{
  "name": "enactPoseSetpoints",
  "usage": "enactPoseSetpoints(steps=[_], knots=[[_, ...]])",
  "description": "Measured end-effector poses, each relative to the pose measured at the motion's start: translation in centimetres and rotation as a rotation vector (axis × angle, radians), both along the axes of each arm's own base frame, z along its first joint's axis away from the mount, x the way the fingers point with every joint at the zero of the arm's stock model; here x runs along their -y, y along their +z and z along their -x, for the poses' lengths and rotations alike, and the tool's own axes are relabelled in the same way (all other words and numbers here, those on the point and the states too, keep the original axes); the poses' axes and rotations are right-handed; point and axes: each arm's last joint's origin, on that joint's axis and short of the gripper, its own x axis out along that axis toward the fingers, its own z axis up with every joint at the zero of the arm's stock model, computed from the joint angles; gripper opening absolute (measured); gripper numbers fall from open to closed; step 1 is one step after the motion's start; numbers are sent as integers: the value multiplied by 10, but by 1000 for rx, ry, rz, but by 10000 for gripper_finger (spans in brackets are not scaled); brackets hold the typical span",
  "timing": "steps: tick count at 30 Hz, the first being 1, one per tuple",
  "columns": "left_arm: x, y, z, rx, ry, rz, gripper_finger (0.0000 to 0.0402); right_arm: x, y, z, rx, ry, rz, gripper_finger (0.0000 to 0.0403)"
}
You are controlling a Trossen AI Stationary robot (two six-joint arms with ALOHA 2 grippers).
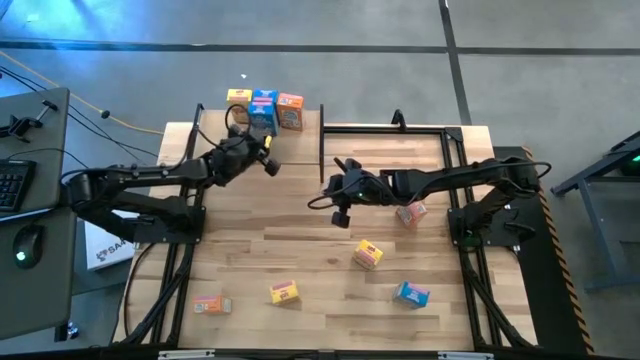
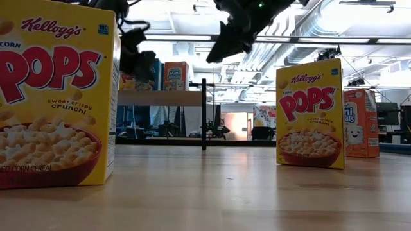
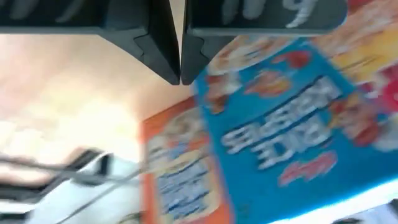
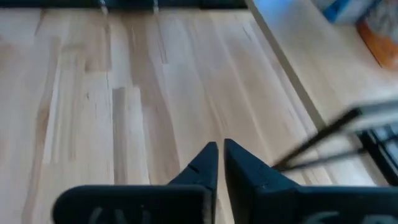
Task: Stack cereal on shelf
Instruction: Put the right orange cereal box on the shelf aligned with the other orange box
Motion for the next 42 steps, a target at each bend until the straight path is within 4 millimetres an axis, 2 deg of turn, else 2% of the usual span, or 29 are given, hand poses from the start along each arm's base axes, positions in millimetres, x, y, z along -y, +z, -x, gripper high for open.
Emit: enactPoseSetpoints(steps=[6,13,16,19,23,27,32,42], knots=[[20,12,0,73,-244,39,7,-10,21,34,-200,-152,-104,80],[33,29,7,169,-473,63,7,-19,16,88,-520,-482,-281,193],[35,32,8,187,-527,69,7,-20,15,102,-607,-598,-291,241],[36,29,9,214,-556,63,7,-19,15,110,-663,-660,-283,270],[38,12,13,279,-584,79,7,-18,15,122,-652,-682,-298,276],[40,1,18,319,-593,74,7,-15,13,144,-616,-749,-357,275],[39,-1,21,324,-582,79,7,-11,-1,164,-554,-837,-444,275],[39,-1,21,331,-580,87,7,1,-40,167,-533,-875,-489,275]])
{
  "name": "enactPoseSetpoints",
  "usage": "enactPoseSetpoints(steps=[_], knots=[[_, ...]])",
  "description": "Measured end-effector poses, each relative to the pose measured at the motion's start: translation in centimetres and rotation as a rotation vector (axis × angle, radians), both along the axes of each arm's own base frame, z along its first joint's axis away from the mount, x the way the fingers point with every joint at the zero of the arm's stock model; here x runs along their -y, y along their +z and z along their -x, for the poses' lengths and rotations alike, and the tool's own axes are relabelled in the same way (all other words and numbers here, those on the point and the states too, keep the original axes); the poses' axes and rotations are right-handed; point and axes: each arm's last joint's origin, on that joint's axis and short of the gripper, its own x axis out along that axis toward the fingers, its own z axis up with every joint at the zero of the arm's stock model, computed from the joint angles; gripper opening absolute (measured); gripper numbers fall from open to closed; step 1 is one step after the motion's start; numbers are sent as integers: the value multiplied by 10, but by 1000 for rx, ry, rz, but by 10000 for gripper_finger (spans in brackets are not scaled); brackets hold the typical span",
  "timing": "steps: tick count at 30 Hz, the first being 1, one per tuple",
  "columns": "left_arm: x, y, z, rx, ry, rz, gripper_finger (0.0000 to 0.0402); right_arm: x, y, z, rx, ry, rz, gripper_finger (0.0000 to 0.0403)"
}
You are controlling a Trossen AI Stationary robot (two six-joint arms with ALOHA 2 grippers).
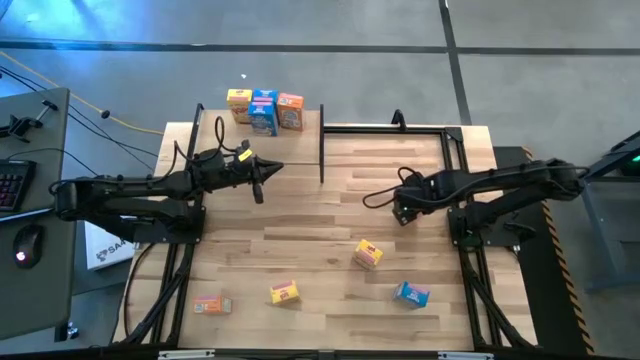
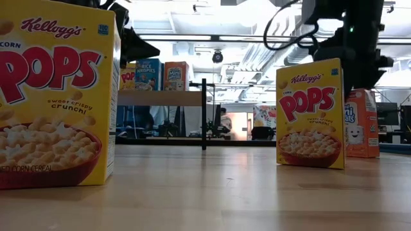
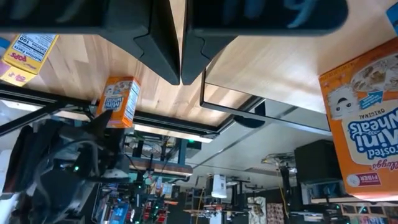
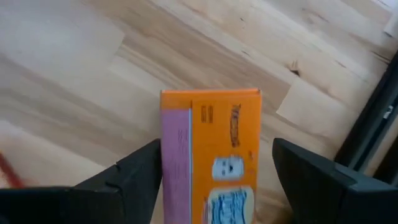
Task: Stack cereal on shelf
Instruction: Put the right orange cereal box on the shelf aligned with the other orange box
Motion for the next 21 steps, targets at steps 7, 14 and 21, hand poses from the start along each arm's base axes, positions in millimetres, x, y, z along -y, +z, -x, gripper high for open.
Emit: enactPoseSetpoints(steps=[7,14,21], knots=[[2,-15,6,24,3,34,7,3,-14,2,-8,-14,10,244],[5,-32,13,55,5,62,7,3,-14,-4,47,30,-3,160],[4,-33,14,58,11,61,7,2,12,-17,143,110,2,133]])
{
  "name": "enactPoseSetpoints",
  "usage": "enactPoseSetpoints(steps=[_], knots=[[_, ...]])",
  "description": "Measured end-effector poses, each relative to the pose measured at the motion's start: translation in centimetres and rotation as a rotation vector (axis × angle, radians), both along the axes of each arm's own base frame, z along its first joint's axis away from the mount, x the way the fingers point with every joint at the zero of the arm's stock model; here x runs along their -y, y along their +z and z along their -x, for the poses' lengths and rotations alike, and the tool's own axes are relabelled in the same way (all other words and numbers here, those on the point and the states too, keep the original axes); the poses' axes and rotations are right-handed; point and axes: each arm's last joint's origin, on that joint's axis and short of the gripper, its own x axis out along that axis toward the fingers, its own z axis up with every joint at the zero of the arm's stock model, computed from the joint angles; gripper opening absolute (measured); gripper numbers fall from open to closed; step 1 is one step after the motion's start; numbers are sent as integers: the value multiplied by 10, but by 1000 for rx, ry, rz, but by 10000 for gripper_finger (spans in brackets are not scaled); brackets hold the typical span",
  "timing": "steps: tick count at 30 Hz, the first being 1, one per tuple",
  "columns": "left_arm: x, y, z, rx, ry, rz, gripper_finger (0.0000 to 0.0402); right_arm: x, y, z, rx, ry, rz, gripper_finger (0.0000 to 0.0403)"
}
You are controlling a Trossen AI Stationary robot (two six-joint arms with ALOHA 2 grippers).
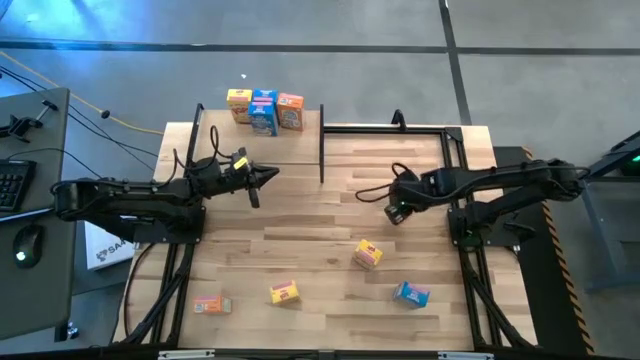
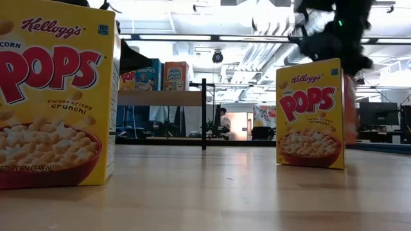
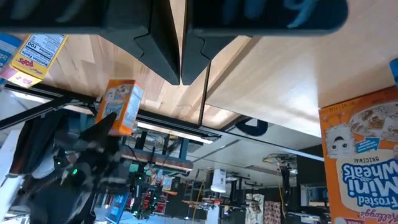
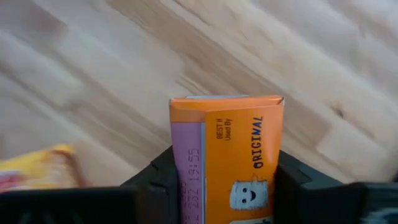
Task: Stack cereal on shelf
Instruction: Put the right orange cereal box on the shelf aligned with the other orange box
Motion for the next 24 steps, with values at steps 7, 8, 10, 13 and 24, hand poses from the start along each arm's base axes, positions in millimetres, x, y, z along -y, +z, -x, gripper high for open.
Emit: enactPoseSetpoints(steps=[7,8,10,13,24], knots=[[-5,2,2,28,-10,10,7,10,75,-29,201,185,113,132],[-6,2,2,29,-12,10,7,14,86,-36,217,218,150,132],[-8,2,3,27,-11,11,7,23,104,-51,233,295,214,131],[-8,1,3,21,-8,14,7,39,126,-80,229,420,302,131],[-8,1,3,16,-16,8,7,113,162,-176,209,758,446,131]])
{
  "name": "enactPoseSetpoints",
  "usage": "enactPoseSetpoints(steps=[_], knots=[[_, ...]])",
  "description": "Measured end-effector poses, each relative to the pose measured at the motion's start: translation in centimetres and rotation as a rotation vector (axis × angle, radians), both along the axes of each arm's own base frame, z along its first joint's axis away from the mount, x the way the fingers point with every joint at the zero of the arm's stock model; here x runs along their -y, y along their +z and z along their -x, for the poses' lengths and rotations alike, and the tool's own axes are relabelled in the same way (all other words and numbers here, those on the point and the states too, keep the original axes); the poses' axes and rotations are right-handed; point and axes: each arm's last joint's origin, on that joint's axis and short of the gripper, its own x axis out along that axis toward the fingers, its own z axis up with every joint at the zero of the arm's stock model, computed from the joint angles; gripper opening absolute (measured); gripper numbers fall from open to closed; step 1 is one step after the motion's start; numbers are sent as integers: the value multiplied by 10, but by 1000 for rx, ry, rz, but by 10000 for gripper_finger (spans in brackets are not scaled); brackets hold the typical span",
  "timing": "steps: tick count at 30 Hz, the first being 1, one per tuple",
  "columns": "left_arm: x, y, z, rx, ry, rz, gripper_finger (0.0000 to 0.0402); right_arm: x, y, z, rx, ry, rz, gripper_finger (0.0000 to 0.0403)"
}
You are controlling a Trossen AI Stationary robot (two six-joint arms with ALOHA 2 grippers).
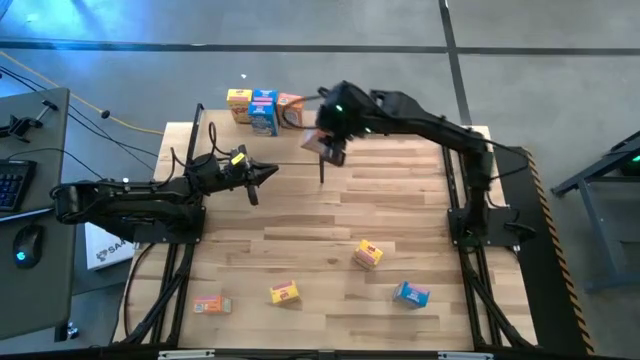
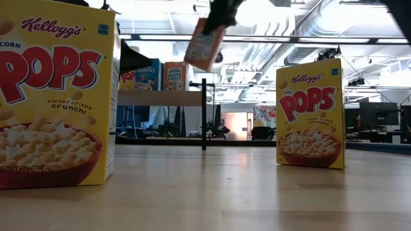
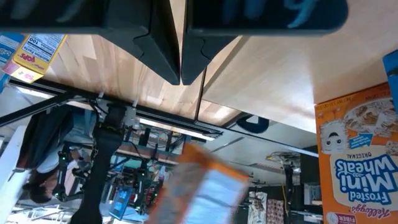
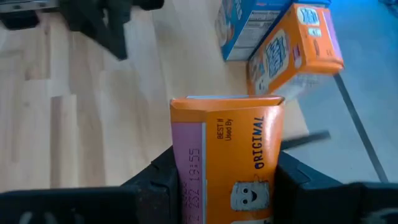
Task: Stack cereal on shelf
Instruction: Put the right orange cereal box on the shelf aligned with the other orange box
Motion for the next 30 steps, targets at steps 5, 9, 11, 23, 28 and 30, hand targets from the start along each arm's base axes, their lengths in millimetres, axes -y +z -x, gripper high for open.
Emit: enactPoseSetpoints(steps=[5,9,11,23,28,30], knots=[[0,0,0,-1,0,-1,7,30,-17,-27,-24,34,3,131],[0,0,0,-1,0,0,7,43,-39,-36,-39,61,-1,131],[0,0,0,-2,0,0,7,48,-45,-38,-42,48,-11,131],[0,0,0,0,-5,7,7,50,-47,-42,-22,48,-8,178],[0,0,0,1,-9,8,7,52,-43,-46,26,14,44,233],[0,0,0,1,-9,8,7,52,-40,-49,54,13,71,246]])
